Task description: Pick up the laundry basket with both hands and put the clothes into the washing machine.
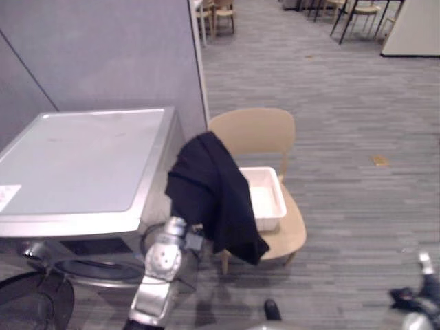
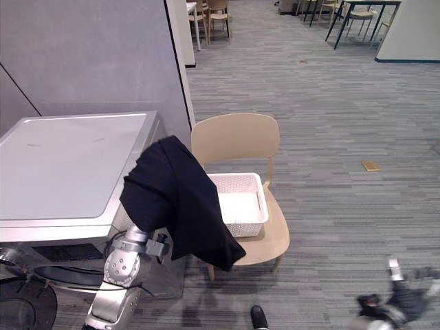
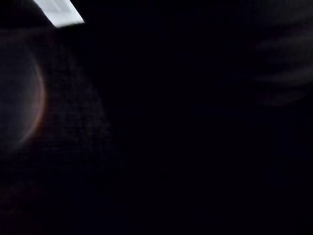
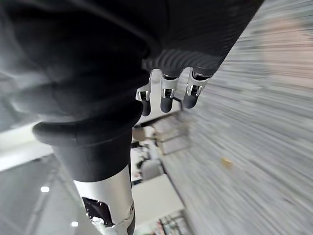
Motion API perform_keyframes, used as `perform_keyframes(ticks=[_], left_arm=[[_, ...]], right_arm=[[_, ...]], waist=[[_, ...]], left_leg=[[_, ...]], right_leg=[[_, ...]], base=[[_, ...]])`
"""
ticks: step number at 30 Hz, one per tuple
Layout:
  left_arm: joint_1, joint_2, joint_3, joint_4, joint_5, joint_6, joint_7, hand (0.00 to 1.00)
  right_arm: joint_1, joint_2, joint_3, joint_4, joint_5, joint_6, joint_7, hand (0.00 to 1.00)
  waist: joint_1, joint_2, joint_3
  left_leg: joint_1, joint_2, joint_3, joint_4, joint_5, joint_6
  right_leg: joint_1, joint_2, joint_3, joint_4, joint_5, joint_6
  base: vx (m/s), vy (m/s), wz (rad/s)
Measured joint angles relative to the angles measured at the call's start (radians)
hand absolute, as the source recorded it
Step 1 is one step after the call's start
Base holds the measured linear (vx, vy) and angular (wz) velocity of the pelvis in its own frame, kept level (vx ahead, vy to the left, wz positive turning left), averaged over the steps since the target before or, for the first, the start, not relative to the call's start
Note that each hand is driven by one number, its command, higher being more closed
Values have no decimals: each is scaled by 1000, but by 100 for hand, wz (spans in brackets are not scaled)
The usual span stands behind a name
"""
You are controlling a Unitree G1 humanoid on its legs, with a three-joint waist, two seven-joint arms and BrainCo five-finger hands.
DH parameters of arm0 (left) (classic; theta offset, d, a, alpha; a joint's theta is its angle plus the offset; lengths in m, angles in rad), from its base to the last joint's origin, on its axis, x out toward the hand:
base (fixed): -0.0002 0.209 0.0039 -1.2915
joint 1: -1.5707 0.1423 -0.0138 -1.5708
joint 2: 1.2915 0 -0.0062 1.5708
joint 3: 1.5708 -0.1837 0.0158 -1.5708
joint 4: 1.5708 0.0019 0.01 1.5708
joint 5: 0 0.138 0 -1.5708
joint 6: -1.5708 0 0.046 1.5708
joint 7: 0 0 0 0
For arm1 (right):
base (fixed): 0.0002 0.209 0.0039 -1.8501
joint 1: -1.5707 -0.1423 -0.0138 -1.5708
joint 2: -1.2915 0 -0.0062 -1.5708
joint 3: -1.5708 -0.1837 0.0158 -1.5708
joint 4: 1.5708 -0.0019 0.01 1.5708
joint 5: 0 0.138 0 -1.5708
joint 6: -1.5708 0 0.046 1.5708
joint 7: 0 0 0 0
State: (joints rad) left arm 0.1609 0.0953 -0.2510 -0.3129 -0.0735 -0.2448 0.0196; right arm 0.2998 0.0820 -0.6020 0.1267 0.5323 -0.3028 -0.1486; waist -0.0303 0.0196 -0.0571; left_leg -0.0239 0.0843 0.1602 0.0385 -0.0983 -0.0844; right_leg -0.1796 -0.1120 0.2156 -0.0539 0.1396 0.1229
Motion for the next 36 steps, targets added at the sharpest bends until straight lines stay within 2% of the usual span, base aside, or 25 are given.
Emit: perform_keyframes(ticks=[2, 4, 8, 10, 12, 13, 15, 16, 18, 19, 20, 21, 22, 23, 24, 25, 26, 27, 28, 29, 30, 32, 36], left_arm=[[27, -24, -23, 0, 6, 0, 1, 100], [46, -34, -26, -1, 9, 0, 2, 100], [101, -42, -22, 1, 58, -1, 10, 100], [126, -34, -20, 31, 79, -6, 15, 100], [132, -33, -26, 118, 85, -7, 12, 100], [131, -33, -42, 239, 87, -4, 0, 100], [131, -33, -52, 321, 90, -2, -5, 100], [126, -32, -52, 400, 109, 5, -20, 100], [125, -31, -49, 464, 136, 26, -25, 100], [124, -30, -38, 485, 139, 31, -29, 100], [126, -29, 5, 487, 147, 41, -35, 100], [134, -41, 32, 486, 147, 45, -36, 100], [147, -43, 49, 484, 147, 47, -33, 100], [152, -38, 50, 484, 147, 52, -32, 100], [154, -30, 49, 484, 147, 53, -30, 100], [154, -31, 49, 482, 147, 53, -29, 100], [153, -46, 48, 479, 147, 57, -28, 100], [153, -55, 47, 472, 147, 63, -24, 100], [153, -58, 46, 465, 146, 63, -19, 100], [153, -67, 47, 454, 146, 63, -17, 100], [149, -75, 45, 450, 146, 66, -13, 100], [152, -56, 39, 450, 146, 68, -2, 100], [170, -14, 45, 431, 144, 72, 1, 100]], right_arm=[[33, -5, 88, 18, 9, 8, 30, 0], [35, -5, 117, 25, 7, 8, 48, 0], [9, -13, 164, 138, 6, 13, 63, 0], [-18, -15, 181, 188, 6, 20, 63, 0], [-50, -33, 210, 278, 6, 20, 63, 0], [-85, -69, 253, 402, 5, 29, 64, 0], [-108, -90, 269, 482, -15, 39, 63, 0], [-140, -106, 267, 560, -42, 50, 56, 0], [-192, -134, 265, 678, -66, 69, 49, 0], [-207, -144, 262, 734, -71, 78, 45, 0], [-231, -154, 256, 813, -72, 82, 42, 0], [-237, -160, 254, 868, -71, 90, 37, 0], [-231, -170, 254, 896, -64, 95, 34, 0], [-220, -170, 258, 906, -51, 95, 27, 0], [-201, -171, 267, 909, -39, 95, 18, 0], [-198, -170, 268, 908, -31, 95, 18, 0], [-190, -171, 268, 915, -26, 97, 18, 0], [-190, -167, 266, 934, -25, 103, 17, 0], [-190, -168, 262, 956, -24, 112, 17, 0], [-183, -172, 252, 966, -23, 114, 16, 0], [-187, -172, 236, 983, -23, 116, 14, 0], [-193, -162, 234, 989, -23, 116, 15, 0], [-206, -145, 251, 998, -23, 116, -5, 0]], waist=[[15, 15, -12], [22, 21, -15], [50, 10, -10], [54, 7, -8], [59, 7, 4], [71, 8, 19], [73, 12, 29], [72, 22, 53], [72, 40, 94], [73, 38, 110], [70, 1, 137], [80, -26, 155], [101, -22, 157], [108, -18, 158], [103, -20, 157], [102, -18, 156], [97, -7, 146], [88, -25, 138], [67, -40, 130], [60, -34, 121], [73, -31, 121], [73, -33, 123], [74, -15, 114]], left_leg=[[-6, -5, -14, 2, 3, 7], [-9, -7, -32, 5, 5, 6], [-8, -8, -93, 18, 20, 2], [-16, -14, -119, 28, 21, 4], [-23, -19, -135, 36, 23, 6], [-23, -23, -161, 39, 22, 8], [-31, -26, -181, 40, 22, 12], [-33, -32, -206, 43, 27, 11], [-32, -29, -245, 47, 61, 21], [-40, -31, -274, 72, 70, 23], [-97, -59, -243, 171, 82, 68], [-143, -72, -206, 273, 62, 117], [-227, -57, -155, 524, -4, 199], [-254, -35, -142, 655, -32, 233], [-256, 1, -130, 725, -40, 238], [-249, 17, -132, 711, -18, 239], [-211, 7, -149, 608, 23, 180], [-175, -24, -184, 493, 25, 165], [-123, -52, -248, 352, 47, 89], [-67, -45, -311, 175, 49, 10], [-32, -43, -305, 67, 75, -30], [-12, -53, -327, 26, 109, -26], [11, -48, -359, -5, 106, -26]], right_leg=[[1, -7, -14, 3, -3, 3], [2, -10, -30, 20, -10, 0], [18, -17, -88, 77, -49, 6], [19, -26, -113, 95, -61, 7], [32, -36, -134, 104, -68, 12], [53, -46, -165, 107, -79, 11], [53, -51, -185, 122, -88, 11], [57, -57, -213, 145, -107, 13], [42, -55, -239, 247, -165, -8], [15, -30, -240, 341, -240, -60], [-4, -68, -237, 422, -289, -61], [-15, -98, -262, 460, -312, -54], [-7, -117, -298, 490, -331, -57], [18, -121, -319, 492, -336, -54], [48, -130, -350, 491, -340, -47], [59, -132, -363, 494, -345, -41], [68, -132, -380, 506, -361, -21], [67, -134, -356, 494, -365, -25], [70, -138, -341, 463, -353, -40], [69, -135, -368, 448, -331, -24], [54, -137, -375, 465, -332, -18], [85, -140, -394, 431, -317, -11], [176, -94, -377, 311, -313, 3]], base=[[5, 3, 17], [17, -5, 31], [13, -14, 48], [-9, -2, 44], [-42, 12, 44], [-59, 9, 52], [-48, -8, 50], [-72, -46, 70], [-58, -71, 82], [-34, -100, 118], [-50, -79, 129], [-108, -52, 127], [-115, -24, 82], [-107, -30, 83], [-52, -27, 65], [-17, -5, 77], [17, 2, 79], [33, -16, 110], [-1, 45, 130], [-15, 104, 115], [-50, 115, 78], [-77, 61, 39], [-111, 49, 30]])
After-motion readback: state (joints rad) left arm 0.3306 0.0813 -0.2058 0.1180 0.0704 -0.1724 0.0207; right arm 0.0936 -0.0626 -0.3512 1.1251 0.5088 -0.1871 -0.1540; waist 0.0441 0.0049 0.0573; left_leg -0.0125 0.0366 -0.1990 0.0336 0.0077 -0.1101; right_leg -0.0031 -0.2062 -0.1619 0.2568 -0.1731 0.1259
